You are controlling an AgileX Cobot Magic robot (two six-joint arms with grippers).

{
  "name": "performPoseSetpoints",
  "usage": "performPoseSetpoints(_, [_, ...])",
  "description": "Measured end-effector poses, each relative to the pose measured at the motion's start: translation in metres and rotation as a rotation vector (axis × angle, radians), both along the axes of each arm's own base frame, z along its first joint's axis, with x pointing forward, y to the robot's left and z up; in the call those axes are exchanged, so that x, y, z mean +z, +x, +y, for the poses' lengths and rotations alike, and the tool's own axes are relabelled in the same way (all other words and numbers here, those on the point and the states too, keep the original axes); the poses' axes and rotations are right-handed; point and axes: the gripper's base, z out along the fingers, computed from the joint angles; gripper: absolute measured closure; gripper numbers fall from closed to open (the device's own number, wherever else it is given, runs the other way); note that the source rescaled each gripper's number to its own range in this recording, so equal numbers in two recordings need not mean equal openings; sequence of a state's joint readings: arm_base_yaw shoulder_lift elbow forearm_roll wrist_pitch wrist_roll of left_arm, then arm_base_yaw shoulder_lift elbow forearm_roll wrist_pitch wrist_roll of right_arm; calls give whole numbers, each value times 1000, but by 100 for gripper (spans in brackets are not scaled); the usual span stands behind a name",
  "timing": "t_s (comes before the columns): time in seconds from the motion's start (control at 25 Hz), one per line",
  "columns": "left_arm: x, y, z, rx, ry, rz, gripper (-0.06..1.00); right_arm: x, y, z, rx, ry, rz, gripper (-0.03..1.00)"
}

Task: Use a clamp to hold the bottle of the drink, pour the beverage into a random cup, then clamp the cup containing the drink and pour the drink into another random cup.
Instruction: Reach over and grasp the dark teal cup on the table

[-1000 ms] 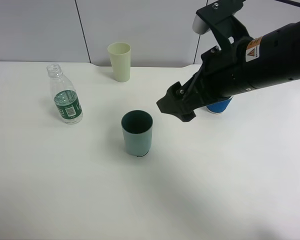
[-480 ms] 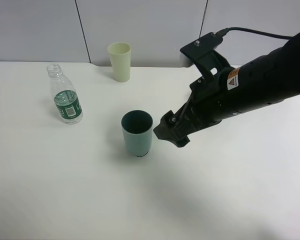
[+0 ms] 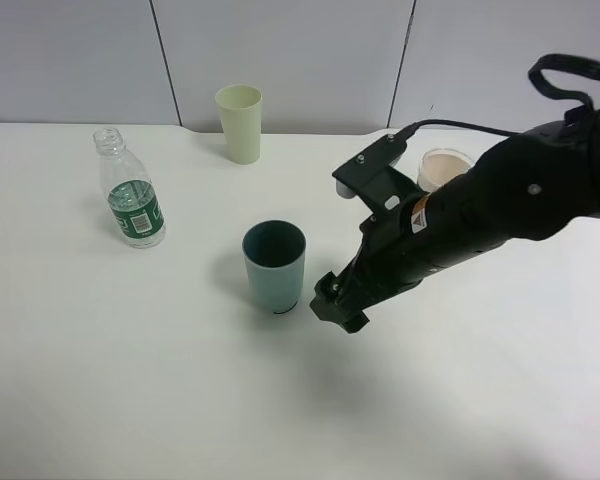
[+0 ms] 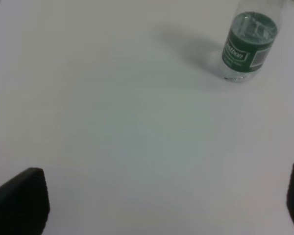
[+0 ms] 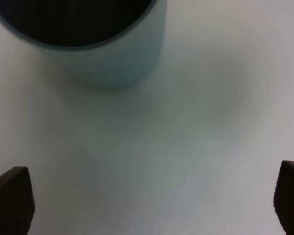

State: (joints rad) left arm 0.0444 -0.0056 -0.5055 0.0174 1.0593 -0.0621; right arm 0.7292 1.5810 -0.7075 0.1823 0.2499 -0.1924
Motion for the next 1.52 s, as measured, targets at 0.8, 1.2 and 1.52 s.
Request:
performPoseSetpoints(0.8, [0,0,0,-1,1,0,-5,-41,4,27,159,-40,-116,-3])
performPoseSetpoints(1.2, [0,0,0,-1,1,0,-5,-65,8,31,191,10,-212,-3])
performPoseSetpoints(1.52, [0,0,0,0,0,0,-5,-71,-12,11,184,174,-404,-3])
